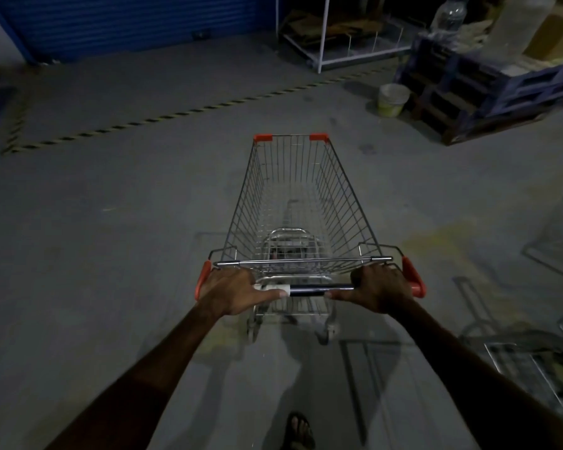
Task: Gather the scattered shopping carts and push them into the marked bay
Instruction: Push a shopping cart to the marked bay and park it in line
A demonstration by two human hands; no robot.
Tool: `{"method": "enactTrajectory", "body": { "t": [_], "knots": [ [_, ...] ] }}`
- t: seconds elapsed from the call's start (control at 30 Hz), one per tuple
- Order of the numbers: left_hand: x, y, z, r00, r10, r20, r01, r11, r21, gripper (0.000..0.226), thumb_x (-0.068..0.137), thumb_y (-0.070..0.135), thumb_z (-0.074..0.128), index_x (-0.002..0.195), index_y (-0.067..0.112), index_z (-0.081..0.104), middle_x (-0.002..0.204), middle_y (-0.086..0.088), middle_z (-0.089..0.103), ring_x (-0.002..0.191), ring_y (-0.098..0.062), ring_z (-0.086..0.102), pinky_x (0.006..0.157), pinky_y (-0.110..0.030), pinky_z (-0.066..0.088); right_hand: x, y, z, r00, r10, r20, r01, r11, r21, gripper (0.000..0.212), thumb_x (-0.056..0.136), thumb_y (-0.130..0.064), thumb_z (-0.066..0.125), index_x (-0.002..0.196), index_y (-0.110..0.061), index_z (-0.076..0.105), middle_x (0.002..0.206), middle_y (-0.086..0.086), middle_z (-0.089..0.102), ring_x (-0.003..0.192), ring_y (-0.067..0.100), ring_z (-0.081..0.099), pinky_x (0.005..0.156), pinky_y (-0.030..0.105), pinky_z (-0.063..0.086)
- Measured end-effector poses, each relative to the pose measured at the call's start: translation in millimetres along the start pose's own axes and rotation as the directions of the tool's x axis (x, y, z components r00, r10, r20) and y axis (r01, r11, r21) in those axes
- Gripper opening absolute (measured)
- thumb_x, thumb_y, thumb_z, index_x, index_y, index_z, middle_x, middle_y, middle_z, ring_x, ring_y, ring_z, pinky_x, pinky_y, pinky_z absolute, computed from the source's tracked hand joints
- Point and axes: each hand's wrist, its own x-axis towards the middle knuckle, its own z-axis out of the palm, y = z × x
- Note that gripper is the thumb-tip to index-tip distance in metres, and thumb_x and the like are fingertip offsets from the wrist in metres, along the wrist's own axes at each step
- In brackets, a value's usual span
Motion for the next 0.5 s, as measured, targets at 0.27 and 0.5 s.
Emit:
{"method": "enactTrajectory", "body": {
  "t": [0.27,0.5],
  "knots": [
    [147,6,-52,0.999,-0.026,0.031,0.026,1.0,0.003,0.114,0.055,0.117,0.009,0.08,0.029,0.076,0.091,0.013,0.074,0.099,-0.015,0.067,0.122,-0.064,0.017,145,55,-39,1.0,-0.016,-0.01,0.016,1.0,0.013,0.098,0.063,-0.112,0.017,0.067,-0.024,0.061,0.066,-0.011,0.06,0.059,0.006,0.052,0.076,0.034,0.048],
    [285,5,-100,1.0,0.002,0.003,-0.002,1.0,0.002,0.108,0.054,0.117,0.008,0.074,0.029,0.067,0.101,0.008,0.075,0.111,-0.02,0.067,0.123,-0.064,0.014,279,99,-71,0.999,0.012,-0.053,-0.009,0.999,0.048,0.103,0.054,-0.116,0.013,0.07,-0.027,0.062,0.07,-0.011,0.062,0.068,0.011,0.06,0.079,0.036,0.053]
  ]
}}
